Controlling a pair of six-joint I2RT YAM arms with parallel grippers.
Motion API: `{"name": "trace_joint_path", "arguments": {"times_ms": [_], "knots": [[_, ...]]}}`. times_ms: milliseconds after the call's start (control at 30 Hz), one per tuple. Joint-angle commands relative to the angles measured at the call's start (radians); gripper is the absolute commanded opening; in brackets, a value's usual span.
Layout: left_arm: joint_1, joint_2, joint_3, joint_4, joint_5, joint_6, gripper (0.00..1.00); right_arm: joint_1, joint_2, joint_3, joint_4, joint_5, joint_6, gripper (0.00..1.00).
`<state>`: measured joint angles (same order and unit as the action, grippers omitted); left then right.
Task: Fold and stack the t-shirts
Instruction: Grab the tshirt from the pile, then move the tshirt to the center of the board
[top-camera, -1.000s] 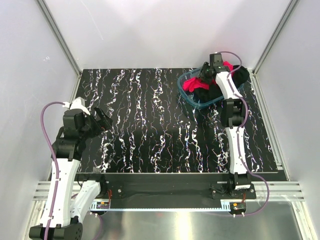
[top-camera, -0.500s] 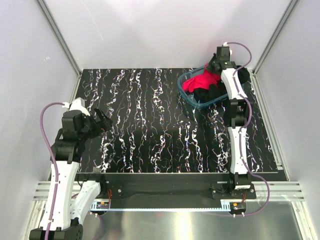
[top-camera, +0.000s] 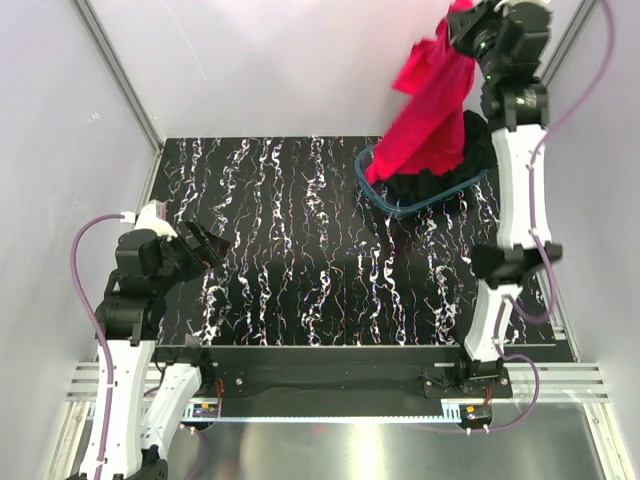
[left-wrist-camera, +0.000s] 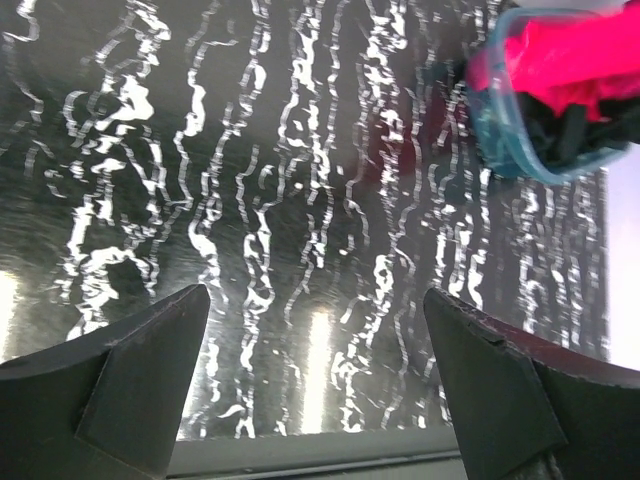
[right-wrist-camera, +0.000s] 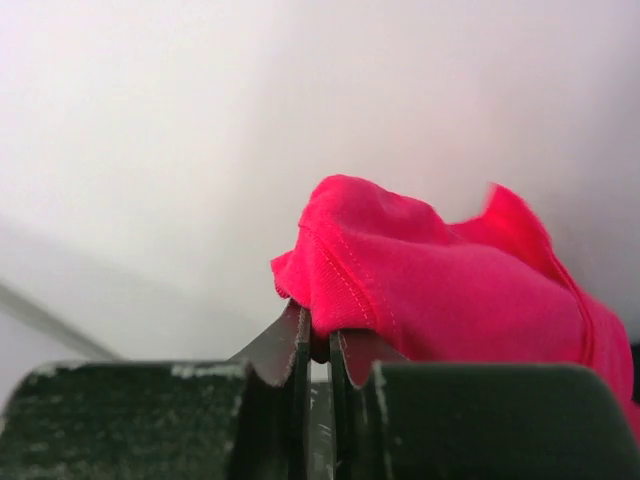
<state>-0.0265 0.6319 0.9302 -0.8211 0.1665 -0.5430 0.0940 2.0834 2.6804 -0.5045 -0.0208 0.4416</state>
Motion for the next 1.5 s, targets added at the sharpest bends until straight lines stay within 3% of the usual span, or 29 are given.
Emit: {"name": "trace_joint_path", "arguments": {"times_ms": [0, 200, 300, 467, 500, 533, 567, 633, 667, 733, 800, 900, 933, 1033, 1067, 1233, 1333, 1467], "knots": [[-0.009, -0.017, 0.035, 0.039, 0.088, -0.044, 0.94, 0.076, -0.173, 0.039, 0.104, -0.047, -0.009, 0.0], [-0.029, -0.041, 0.038, 0.028, 0.149, -0.066, 0.93, 0.185, -0.367, -0.028, 0.011, -0.133, 0.075, 0.0], [-0.033, -0.058, 0.036, 0.008, 0.177, -0.074, 0.93, 0.243, -0.471, -0.174, -0.044, -0.235, 0.17, 0.0], [-0.033, -0.074, 0.048, -0.035, 0.171, -0.078, 0.92, 0.489, -0.681, -0.644, -0.131, -0.275, 0.193, 0.0], [-0.033, -0.077, 0.048, -0.033, 0.169, -0.08, 0.92, 0.49, -0.742, -0.829, -0.123, -0.304, 0.235, 0.08], [-0.033, -0.078, 0.047, -0.035, 0.169, -0.081, 0.92, 0.49, -0.767, -0.911, -0.135, -0.347, 0.255, 0.21], [-0.033, -0.078, 0.048, -0.036, 0.162, -0.084, 0.92, 0.49, -0.785, -0.985, -0.149, -0.367, 0.262, 0.52], [-0.033, -0.071, 0.048, -0.046, 0.151, -0.098, 0.92, 0.49, -0.821, -1.167, -0.198, -0.407, 0.267, 0.73], [-0.033, -0.063, 0.042, -0.05, 0.153, -0.107, 0.93, 0.49, -0.829, -1.217, -0.224, -0.412, 0.266, 0.82], [-0.033, -0.048, 0.03, -0.055, 0.163, -0.136, 0.91, 0.49, -0.87, -1.321, -0.307, -0.363, 0.247, 0.86], [-0.046, -0.032, 0.001, -0.041, 0.195, -0.176, 0.85, 0.489, -0.922, -1.434, -0.328, -0.338, 0.238, 0.97], [-0.154, 0.014, -0.033, -0.021, 0.147, -0.244, 0.81, 0.489, -0.924, -1.525, -0.425, -0.329, 0.189, 1.0], [-0.281, 0.028, -0.039, -0.009, 0.067, -0.262, 0.81, 0.489, -0.924, -1.559, -0.425, -0.34, 0.184, 1.0], [-0.519, 0.156, -0.034, 0.031, -0.132, -0.346, 0.82, 0.489, -0.913, -1.66, -0.417, -0.337, 0.161, 1.0], [-0.621, 0.26, -0.027, 0.031, -0.162, -0.363, 0.82, 0.489, -0.908, -1.682, -0.407, -0.341, 0.157, 1.0], [-0.647, 0.483, -0.073, 0.171, -0.092, -0.402, 0.82, 0.489, -0.853, -1.784, -0.335, -0.344, 0.154, 0.98], [-0.642, 0.593, -0.056, 0.171, -0.114, -0.381, 0.82, 0.487, -0.803, -1.829, -0.293, -0.338, 0.151, 0.85], [-0.625, 0.711, -0.071, 0.239, -0.084, -0.362, 0.81, 0.486, -0.746, -1.878, -0.232, -0.35, 0.148, 0.83]]}}
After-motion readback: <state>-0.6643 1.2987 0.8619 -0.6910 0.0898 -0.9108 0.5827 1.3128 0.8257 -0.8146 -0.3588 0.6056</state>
